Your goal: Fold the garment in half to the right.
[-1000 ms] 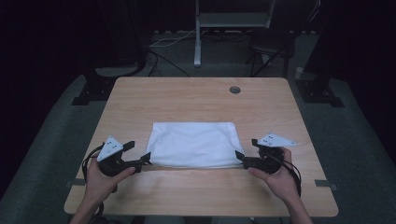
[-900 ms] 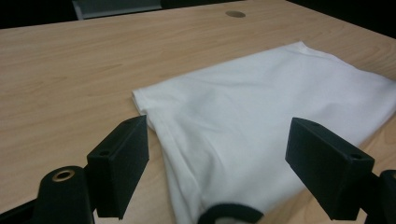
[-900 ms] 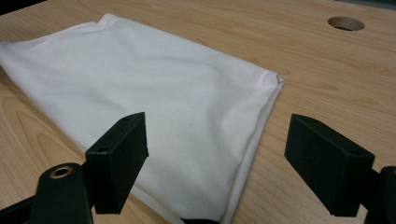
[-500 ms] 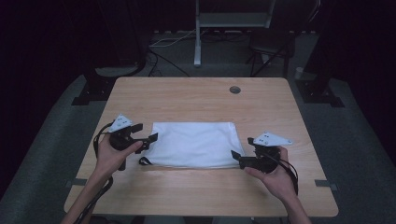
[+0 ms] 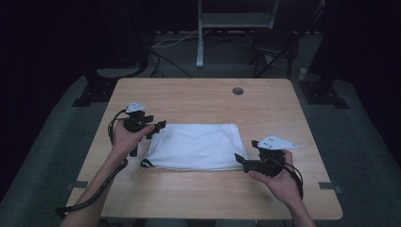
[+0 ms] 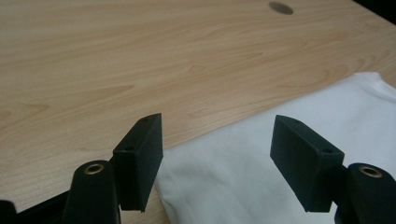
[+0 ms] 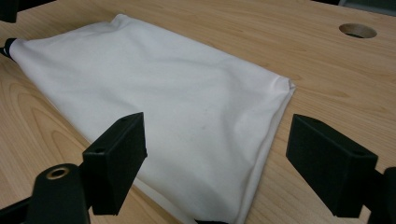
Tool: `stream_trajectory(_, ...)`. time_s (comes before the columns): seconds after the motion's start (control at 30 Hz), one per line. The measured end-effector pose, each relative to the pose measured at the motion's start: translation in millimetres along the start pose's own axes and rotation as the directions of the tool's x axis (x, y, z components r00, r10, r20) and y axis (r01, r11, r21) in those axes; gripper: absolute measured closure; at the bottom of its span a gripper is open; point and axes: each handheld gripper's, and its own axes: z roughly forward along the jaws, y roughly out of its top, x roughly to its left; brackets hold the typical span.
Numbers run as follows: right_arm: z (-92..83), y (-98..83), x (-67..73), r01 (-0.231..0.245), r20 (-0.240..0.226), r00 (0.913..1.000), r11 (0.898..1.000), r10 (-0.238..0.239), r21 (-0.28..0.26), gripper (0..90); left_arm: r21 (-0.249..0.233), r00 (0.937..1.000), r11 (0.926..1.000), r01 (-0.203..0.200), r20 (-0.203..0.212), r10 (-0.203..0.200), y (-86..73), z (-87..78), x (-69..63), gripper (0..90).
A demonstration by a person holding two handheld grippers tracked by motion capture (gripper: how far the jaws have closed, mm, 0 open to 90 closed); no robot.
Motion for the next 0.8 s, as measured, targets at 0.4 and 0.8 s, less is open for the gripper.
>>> stream_trajectory(0.4,-1.0,1.2,2.0,0.012,-0.009,0.9999,1.000,-0.012,0.000,19.5,0.084,0.9969,0.9934,0.079,0.001,-0.079,-2.7,19.2,18.3,50.4)
stream_trajectory(0.8,-0.3,0.8,3.2,0.019,-0.014,0.9997,1.000,-0.019,0.005,19.5,0.117,0.9969,0.9900,0.079,-0.012,-0.078,-3.4,28.5,24.7,50.4)
